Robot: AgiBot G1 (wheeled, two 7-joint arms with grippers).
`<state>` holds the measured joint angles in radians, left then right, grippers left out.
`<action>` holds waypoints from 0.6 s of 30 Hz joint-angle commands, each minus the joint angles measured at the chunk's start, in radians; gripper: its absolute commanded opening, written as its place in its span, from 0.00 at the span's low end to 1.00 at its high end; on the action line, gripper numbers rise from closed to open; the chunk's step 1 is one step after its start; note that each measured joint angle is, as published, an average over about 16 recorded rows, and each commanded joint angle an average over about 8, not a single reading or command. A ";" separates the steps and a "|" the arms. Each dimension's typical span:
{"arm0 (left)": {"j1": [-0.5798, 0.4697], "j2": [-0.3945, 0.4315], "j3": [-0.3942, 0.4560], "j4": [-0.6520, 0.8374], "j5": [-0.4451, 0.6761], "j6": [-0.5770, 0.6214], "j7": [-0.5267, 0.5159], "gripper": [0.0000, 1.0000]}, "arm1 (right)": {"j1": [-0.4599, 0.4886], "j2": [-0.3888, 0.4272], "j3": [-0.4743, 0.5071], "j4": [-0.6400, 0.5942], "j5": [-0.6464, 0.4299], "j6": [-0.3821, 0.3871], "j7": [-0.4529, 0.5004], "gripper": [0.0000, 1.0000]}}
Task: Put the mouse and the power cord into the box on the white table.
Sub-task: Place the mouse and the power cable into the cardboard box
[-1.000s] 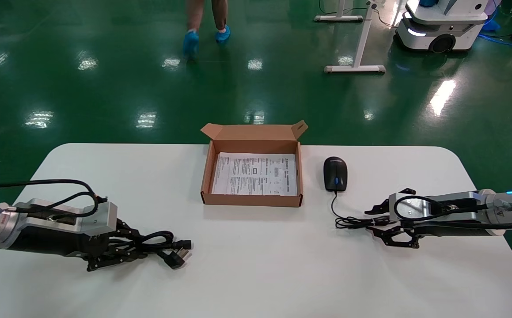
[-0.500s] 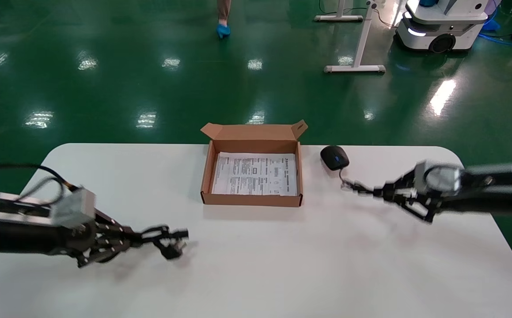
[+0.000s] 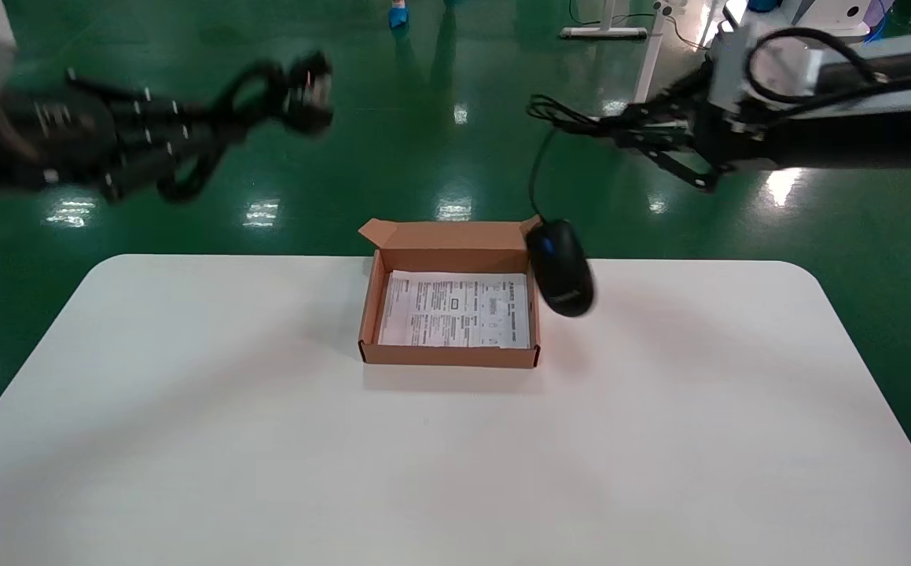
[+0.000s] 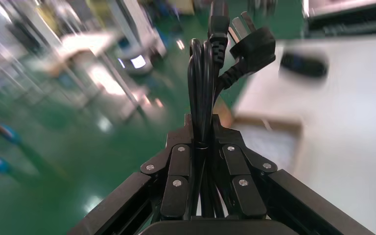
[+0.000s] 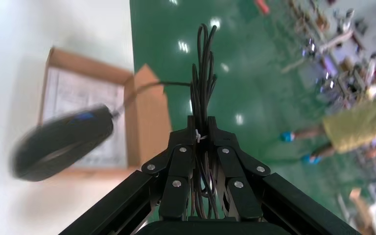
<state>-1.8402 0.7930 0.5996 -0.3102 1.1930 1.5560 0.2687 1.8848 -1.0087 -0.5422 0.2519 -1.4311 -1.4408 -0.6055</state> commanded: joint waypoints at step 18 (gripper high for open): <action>-0.018 -0.054 0.004 -0.235 0.000 -0.059 -0.103 0.00 | -0.135 -0.176 -0.028 0.105 -0.033 0.158 -0.034 0.00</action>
<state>-1.8606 0.7435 0.6030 -0.5446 1.1928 1.4957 0.1669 1.7558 -1.1892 -0.5705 0.3484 -1.4637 -1.2857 -0.6404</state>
